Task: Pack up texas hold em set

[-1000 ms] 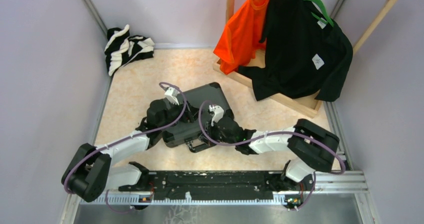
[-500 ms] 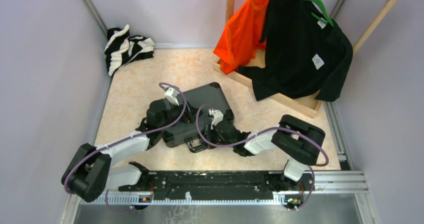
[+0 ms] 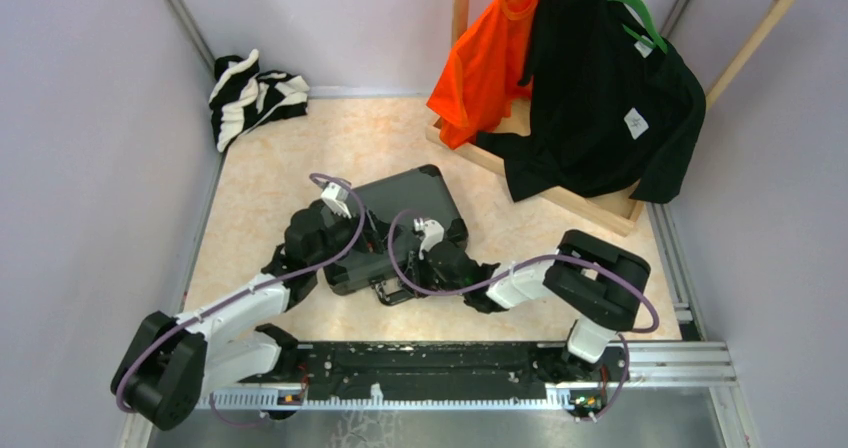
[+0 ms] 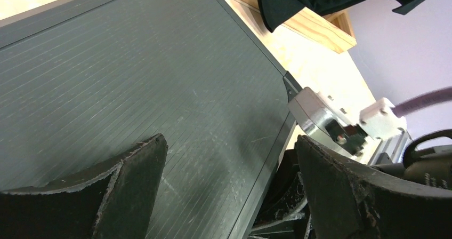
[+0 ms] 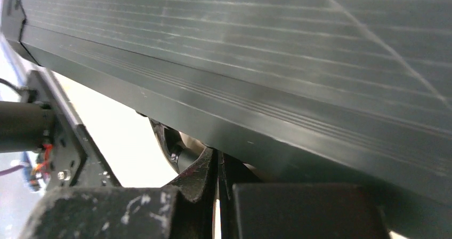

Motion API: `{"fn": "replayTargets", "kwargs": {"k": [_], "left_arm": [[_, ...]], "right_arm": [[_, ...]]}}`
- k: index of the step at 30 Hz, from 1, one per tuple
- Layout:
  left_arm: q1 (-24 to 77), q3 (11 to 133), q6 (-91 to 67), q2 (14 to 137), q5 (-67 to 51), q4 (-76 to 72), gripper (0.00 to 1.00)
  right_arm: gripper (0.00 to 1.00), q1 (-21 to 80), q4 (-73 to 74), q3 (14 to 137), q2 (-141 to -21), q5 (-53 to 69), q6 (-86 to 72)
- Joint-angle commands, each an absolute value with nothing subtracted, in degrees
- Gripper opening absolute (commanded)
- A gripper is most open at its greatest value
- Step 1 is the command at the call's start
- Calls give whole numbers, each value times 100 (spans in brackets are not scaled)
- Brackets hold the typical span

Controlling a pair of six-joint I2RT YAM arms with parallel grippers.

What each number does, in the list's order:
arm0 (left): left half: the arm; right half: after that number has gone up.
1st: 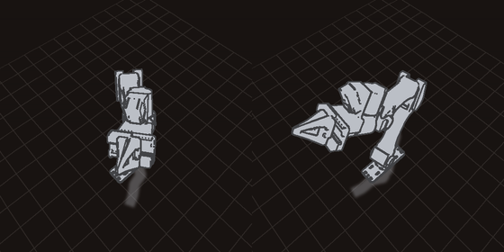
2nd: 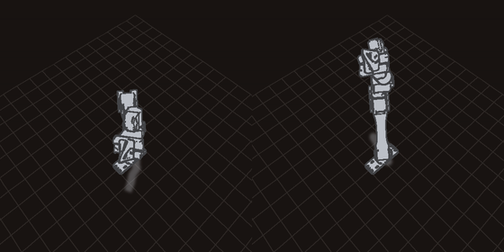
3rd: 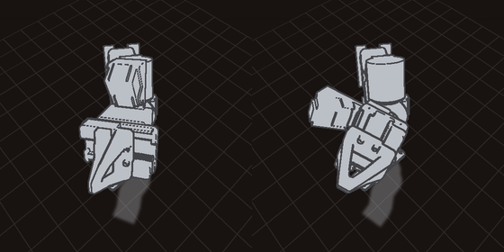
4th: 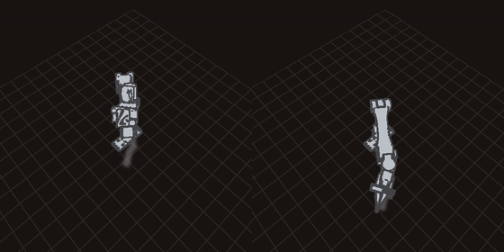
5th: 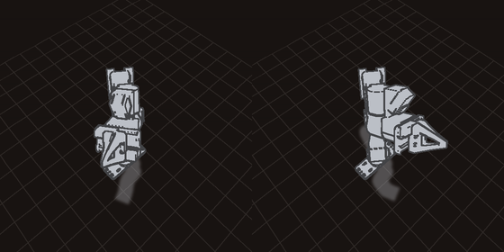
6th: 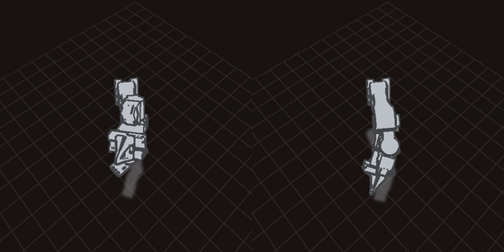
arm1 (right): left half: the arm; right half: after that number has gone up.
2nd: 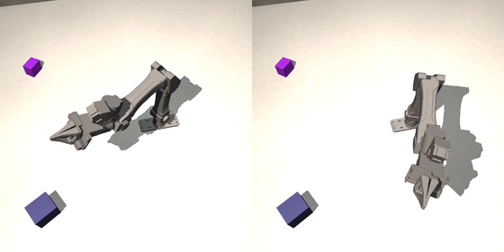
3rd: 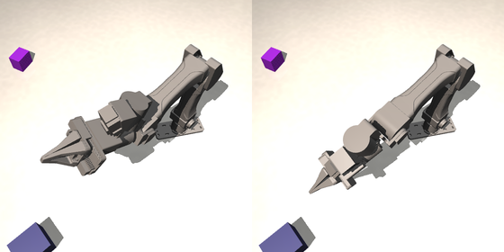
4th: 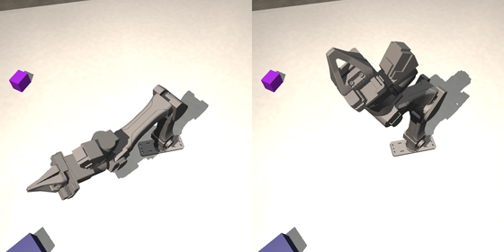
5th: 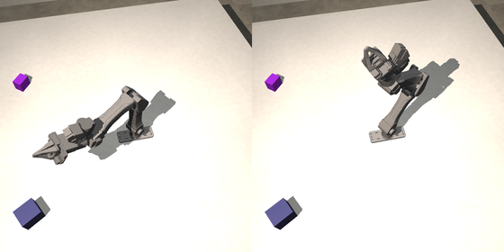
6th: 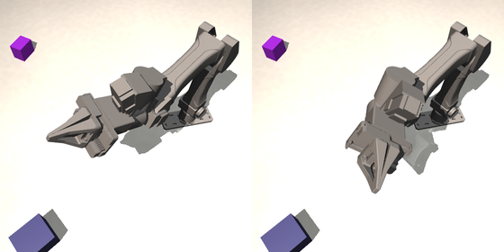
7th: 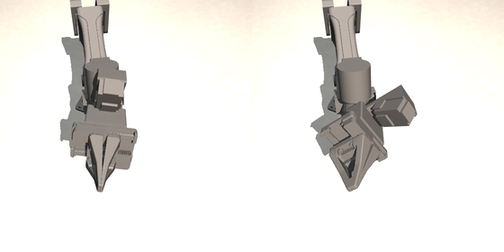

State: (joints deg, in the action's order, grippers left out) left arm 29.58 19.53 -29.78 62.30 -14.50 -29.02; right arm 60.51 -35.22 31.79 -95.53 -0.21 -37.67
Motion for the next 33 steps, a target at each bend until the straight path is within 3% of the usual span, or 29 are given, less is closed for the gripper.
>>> {"fn": "replayTargets", "kwargs": {"k": [1,12,19,33], "left_arm": [[2951,1512,-2955,6285,-1091,-972,99],[2949,1493,-3101,5698,-434,-663,99],[2937,1465,-3344,5417,286,-356,99],[2926,1642,-3361,4722,501,78,99]], "right_arm": [[0,6298,-2477,3783,-9237,-1442,-2932],[0,6976,-1763,4138,-8640,-2936,-2276],[0,7046,-1576,4198,-8299,-3012,-2165],[0,7436,-1365,4250,-8463,-3225,-2554]]}}
